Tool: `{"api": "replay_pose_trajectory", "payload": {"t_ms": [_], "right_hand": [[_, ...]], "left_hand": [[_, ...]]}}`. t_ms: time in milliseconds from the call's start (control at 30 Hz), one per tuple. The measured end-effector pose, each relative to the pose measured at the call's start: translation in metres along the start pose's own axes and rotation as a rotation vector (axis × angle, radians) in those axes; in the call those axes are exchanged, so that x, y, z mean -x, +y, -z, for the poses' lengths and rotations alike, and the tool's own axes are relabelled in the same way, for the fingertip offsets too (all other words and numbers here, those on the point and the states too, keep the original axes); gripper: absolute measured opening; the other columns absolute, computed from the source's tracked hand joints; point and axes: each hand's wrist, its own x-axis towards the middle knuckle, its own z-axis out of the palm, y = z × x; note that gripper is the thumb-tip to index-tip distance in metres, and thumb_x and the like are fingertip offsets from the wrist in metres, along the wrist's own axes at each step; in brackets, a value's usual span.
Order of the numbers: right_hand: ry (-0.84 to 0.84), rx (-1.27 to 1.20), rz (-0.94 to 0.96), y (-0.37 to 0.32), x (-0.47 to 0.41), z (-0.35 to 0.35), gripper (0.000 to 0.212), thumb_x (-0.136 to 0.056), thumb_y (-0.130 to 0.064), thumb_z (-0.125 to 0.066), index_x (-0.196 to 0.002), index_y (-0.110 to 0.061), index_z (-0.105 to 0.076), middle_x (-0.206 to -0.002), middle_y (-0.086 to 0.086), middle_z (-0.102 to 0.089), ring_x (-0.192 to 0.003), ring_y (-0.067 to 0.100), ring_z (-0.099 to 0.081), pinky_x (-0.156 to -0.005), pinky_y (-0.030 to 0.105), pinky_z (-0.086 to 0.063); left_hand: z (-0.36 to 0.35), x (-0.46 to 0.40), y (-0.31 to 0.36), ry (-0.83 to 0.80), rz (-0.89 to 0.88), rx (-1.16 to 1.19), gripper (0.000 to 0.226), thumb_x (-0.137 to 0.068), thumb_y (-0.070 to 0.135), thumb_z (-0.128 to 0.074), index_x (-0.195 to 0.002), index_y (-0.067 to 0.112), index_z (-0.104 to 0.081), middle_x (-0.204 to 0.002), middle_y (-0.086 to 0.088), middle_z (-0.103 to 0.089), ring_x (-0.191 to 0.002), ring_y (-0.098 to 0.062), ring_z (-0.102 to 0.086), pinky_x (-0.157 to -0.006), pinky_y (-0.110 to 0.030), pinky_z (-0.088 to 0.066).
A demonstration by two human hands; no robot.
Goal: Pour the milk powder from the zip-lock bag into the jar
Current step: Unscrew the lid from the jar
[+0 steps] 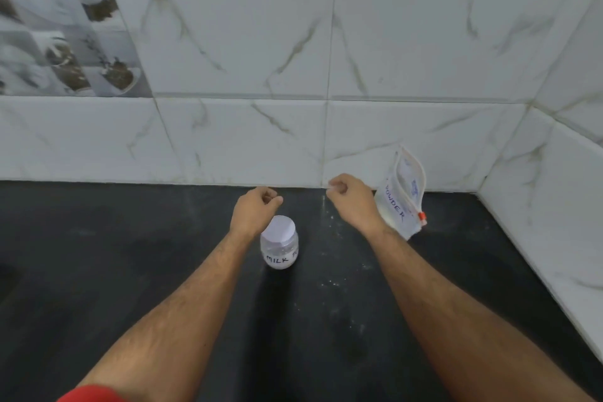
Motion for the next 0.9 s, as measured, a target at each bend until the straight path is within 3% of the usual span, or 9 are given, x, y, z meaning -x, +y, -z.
{"api": "replay_pose_trajectory", "payload": {"t_ms": [100,233,367,433,500,567,633,800,900], "right_hand": [[-0.162,-0.040,-0.123,0.022,0.011,-0.039,0.032,-0.088,-0.014,-0.058,-0.118,-0.014,-0.065,-0.097,0.002,-0.068,-0.082,0.018,-0.063,-0.078,0.036,-0.058],[-0.337,-0.044,-0.214,0.048,0.027,-0.080,0.049,-0.089,-0.004,-0.062,-0.136,-0.013,-0.053,-0.129,0.012,-0.060,-0.103,0.022,-0.061,-0.076,0.031,-0.051],[-0.397,-0.056,-0.244,0.054,0.035,-0.107,0.070,-0.087,0.003,-0.064,-0.150,-0.013,-0.038,-0.149,0.014,-0.048,-0.126,0.028,-0.056,-0.089,0.031,-0.051],[-0.382,-0.071,-0.245,0.053,0.036,-0.115,0.073,-0.085,0.005,-0.064,-0.151,-0.012,-0.036,-0.149,0.013,-0.049,-0.122,0.024,-0.058,-0.101,0.037,-0.050],[-0.365,-0.103,-0.243,0.053,0.038,-0.122,0.068,-0.084,0.007,-0.061,-0.146,-0.011,-0.041,-0.143,0.010,-0.056,-0.113,0.021,-0.061,-0.102,0.040,-0.051],[-0.353,-0.139,-0.254,0.054,0.039,-0.127,0.061,-0.082,0.008,-0.058,-0.139,-0.012,-0.047,-0.137,0.007,-0.062,-0.115,0.021,-0.062,-0.094,0.036,-0.053],[-0.358,-0.168,-0.279,0.054,0.041,-0.128,0.059,-0.082,0.009,-0.055,-0.137,-0.013,-0.049,-0.135,0.003,-0.062,-0.118,0.022,-0.061,-0.082,0.027,-0.049],[-0.361,-0.216,-0.277,0.052,0.045,-0.122,0.058,-0.086,0.014,-0.048,-0.139,-0.010,-0.049,-0.135,0.005,-0.060,-0.113,0.018,-0.059,-0.073,0.016,-0.043],[-0.340,-0.261,-0.237,0.051,0.045,-0.111,0.060,-0.086,0.012,-0.058,-0.140,-0.012,-0.051,-0.134,0.006,-0.063,-0.119,0.021,-0.059,-0.090,0.027,-0.052]], "left_hand": [[0.007,0.011,-0.036,-0.017,0.083,0.060,0.036,-0.091,0.030,-0.064,-0.123,0.012,-0.066,-0.122,-0.001,-0.069,-0.109,-0.015,-0.062,-0.093,-0.025,-0.042],[0.001,0.019,-0.078,-0.142,0.212,0.199,0.052,-0.088,0.016,-0.066,-0.138,0.011,-0.054,-0.141,-0.007,-0.058,-0.126,-0.020,-0.056,-0.108,-0.039,-0.044],[-0.009,0.024,-0.092,-0.301,0.205,0.242,0.075,-0.082,0.004,-0.070,-0.150,0.008,-0.038,-0.150,-0.005,-0.046,-0.133,-0.025,-0.051,-0.107,-0.046,-0.045],[-0.014,0.024,-0.094,-0.374,0.170,0.288,0.081,-0.076,0.000,-0.073,-0.149,0.008,-0.038,-0.148,-0.004,-0.049,-0.128,-0.025,-0.056,-0.106,-0.044,-0.047],[-0.022,0.018,-0.101,-0.406,0.136,0.313,0.088,-0.064,0.006,-0.077,-0.145,0.013,-0.042,-0.143,-0.005,-0.056,-0.121,-0.021,-0.061,-0.104,-0.044,-0.049],[-0.028,0.013,-0.107,-0.422,0.123,0.317,0.096,-0.055,0.016,-0.081,-0.143,0.019,-0.044,-0.138,0.000,-0.059,-0.119,-0.017,-0.062,-0.105,-0.043,-0.049],[-0.029,0.015,-0.103,-0.417,0.106,0.299,0.093,-0.060,0.012,-0.085,-0.143,0.021,-0.043,-0.133,0.005,-0.059,-0.120,-0.014,-0.058,-0.104,-0.033,-0.047],[-0.033,0.016,-0.101,-0.351,0.061,0.280,0.083,-0.067,0.013,-0.088,-0.139,0.023,-0.048,-0.123,0.010,-0.060,-0.118,-0.014,-0.057,-0.099,-0.028,-0.046],[-0.023,0.012,-0.092,-0.326,0.030,0.265,0.078,-0.067,0.023,-0.089,-0.135,0.023,-0.051,-0.122,0.009,-0.061,-0.112,-0.012,-0.058,-0.092,-0.027,-0.049]]}}
